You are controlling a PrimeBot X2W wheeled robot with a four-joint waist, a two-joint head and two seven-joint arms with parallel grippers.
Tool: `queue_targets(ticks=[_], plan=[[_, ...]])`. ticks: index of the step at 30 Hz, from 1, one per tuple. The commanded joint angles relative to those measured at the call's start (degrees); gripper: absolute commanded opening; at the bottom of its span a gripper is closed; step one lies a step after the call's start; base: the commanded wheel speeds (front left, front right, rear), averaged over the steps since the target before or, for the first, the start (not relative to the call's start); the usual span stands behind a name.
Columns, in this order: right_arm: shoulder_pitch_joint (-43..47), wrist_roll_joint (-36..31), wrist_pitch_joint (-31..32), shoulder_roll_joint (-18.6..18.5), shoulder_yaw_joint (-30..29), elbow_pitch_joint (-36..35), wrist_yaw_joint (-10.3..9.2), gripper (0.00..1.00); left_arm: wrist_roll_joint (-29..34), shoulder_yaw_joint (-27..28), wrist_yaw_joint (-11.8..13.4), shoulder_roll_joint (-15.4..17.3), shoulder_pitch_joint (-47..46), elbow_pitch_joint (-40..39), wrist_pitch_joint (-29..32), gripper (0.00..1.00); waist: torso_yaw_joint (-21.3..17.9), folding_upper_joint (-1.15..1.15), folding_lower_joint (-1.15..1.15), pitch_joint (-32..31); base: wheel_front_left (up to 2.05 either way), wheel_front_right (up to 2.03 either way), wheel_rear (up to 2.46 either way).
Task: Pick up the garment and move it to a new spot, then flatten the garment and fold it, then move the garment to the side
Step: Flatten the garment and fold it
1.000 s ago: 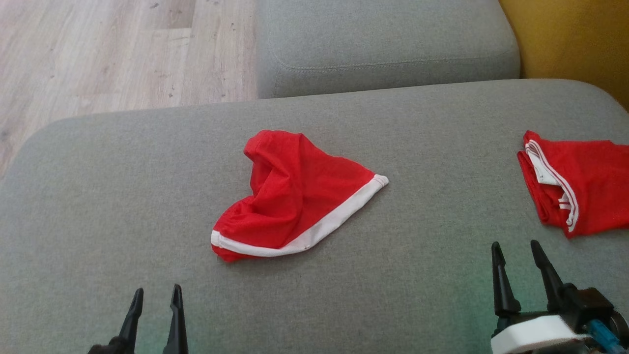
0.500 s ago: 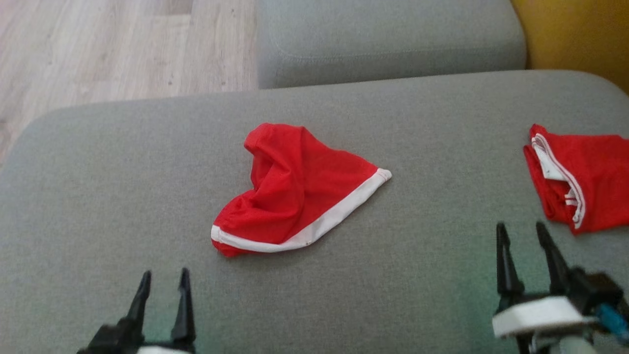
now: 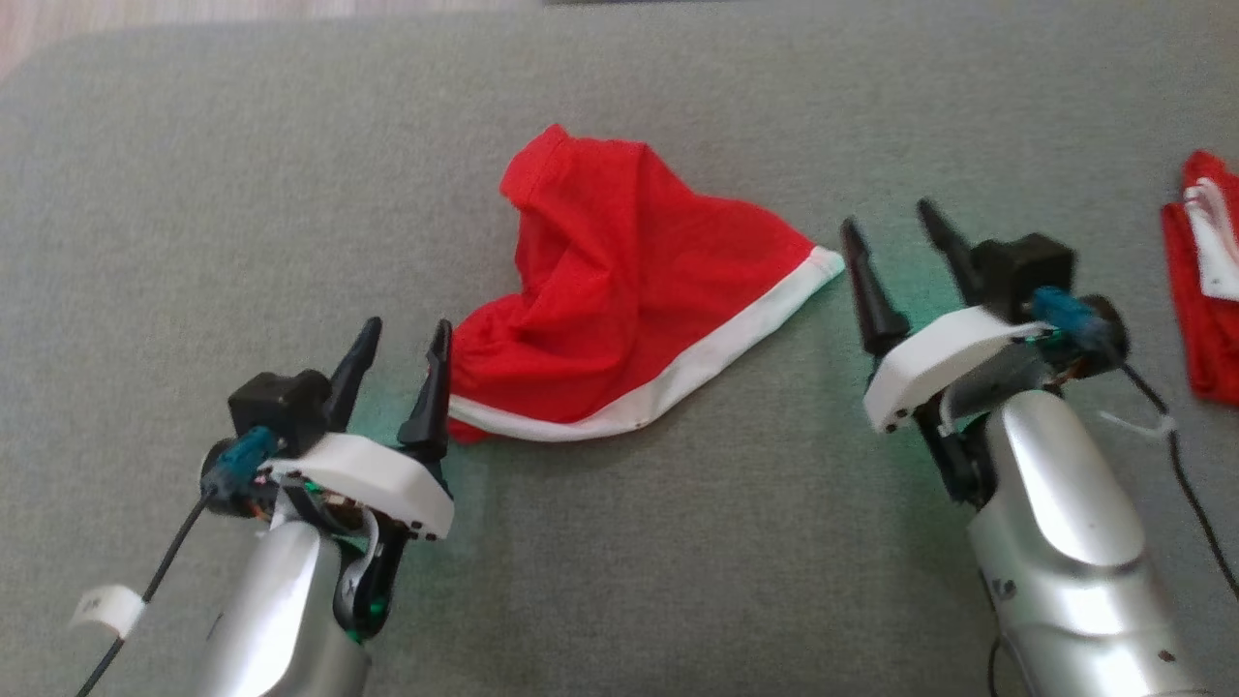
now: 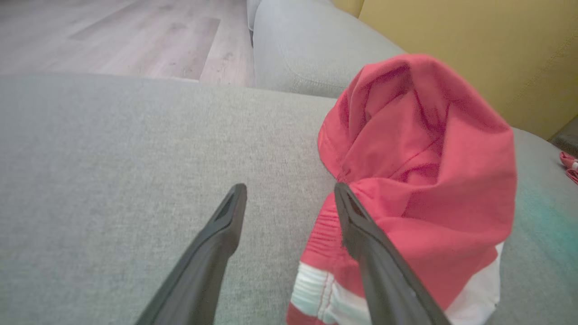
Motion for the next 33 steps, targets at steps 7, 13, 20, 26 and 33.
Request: queue_targets(ticks=[7, 13, 20, 26, 33], plan=[[-2.66, 1.14, 2.13, 0.07, 3.99, 5.32, 0.41, 1.00, -7.56, -1.40, 0.09, 4.02, -0.51, -4.13, 5.03, 1.00, 1.91, 0.00, -0.03, 2.43, 0.00, 0.00, 0.00], [-4.75, 1.16, 1.28, 0.07, 3.95, 8.54, 0.41, 1.00, -11.85, -3.02, 0.09, 6.94, 0.16, -6.81, 8.02, 1.00, 1.89, 0.00, -0.03, 3.51, 0.00, 0.00, 0.00], [-6.78, 2.77, 2.18, 0.07, 5.78, 11.81, 0.41, 1.00, -16.50, -4.68, 0.09, 9.10, 1.39, -10.32, 11.59, 1.00, 1.73, 0.00, -0.03, 3.87, 0.00, 0.00, 0.00], [-7.87, 3.67, 3.55, 0.07, 7.98, 14.14, 0.41, 1.00, -19.79, -4.88, 0.09, 12.18, 3.55, -13.51, 13.83, 1.00, 1.64, 0.00, -0.03, 3.61, 0.00, 0.00, 0.00], [-8.75, 4.31, 3.89, 0.07, 9.25, 15.53, 0.41, 1.00, -25.51, -7.22, 0.09, 15.12, 4.62, -17.19, 16.46, 1.00, 1.47, 0.00, -0.03, 3.51, 0.00, 0.00, 0.00]])
